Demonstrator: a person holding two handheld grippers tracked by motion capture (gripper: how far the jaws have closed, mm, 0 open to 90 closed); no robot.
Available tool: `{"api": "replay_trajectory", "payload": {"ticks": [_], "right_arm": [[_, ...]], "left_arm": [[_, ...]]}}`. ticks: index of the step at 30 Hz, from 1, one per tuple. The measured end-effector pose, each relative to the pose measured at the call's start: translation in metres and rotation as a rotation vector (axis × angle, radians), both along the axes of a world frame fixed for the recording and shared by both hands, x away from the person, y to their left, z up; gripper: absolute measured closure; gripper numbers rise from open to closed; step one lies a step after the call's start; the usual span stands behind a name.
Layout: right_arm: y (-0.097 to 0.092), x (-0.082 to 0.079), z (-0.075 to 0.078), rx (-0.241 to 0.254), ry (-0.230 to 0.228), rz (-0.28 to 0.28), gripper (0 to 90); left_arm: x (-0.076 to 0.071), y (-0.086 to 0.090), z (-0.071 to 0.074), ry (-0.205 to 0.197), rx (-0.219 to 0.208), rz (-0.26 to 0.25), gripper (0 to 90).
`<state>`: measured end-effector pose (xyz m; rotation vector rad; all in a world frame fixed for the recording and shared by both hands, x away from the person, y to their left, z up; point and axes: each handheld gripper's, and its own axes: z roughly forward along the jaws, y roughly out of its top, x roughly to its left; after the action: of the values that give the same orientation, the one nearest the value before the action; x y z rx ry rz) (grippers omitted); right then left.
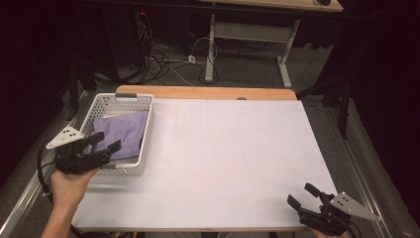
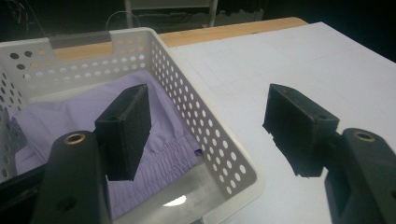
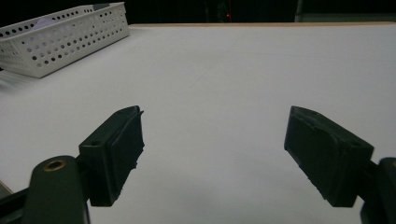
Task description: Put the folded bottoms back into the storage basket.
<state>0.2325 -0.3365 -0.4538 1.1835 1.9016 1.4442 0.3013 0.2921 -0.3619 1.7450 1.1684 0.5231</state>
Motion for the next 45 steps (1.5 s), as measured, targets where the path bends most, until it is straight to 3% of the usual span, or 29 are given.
{"api": "replay_trajectory", "payload": {"ticks": [19, 45], "right_arm": [[0.000, 0.000, 0.000, 0.001, 0.000, 0.000, 20.5], [0.000, 0.000, 0.000, 0.005, 0.002, -0.002, 20.5]], "left_arm": [[-0.013, 0.000, -0.011, -0.012, -0.020, 0.002, 30.6], [-0.026, -0.004, -0.032, -0.015, -0.014, -0.004, 30.6]]}}
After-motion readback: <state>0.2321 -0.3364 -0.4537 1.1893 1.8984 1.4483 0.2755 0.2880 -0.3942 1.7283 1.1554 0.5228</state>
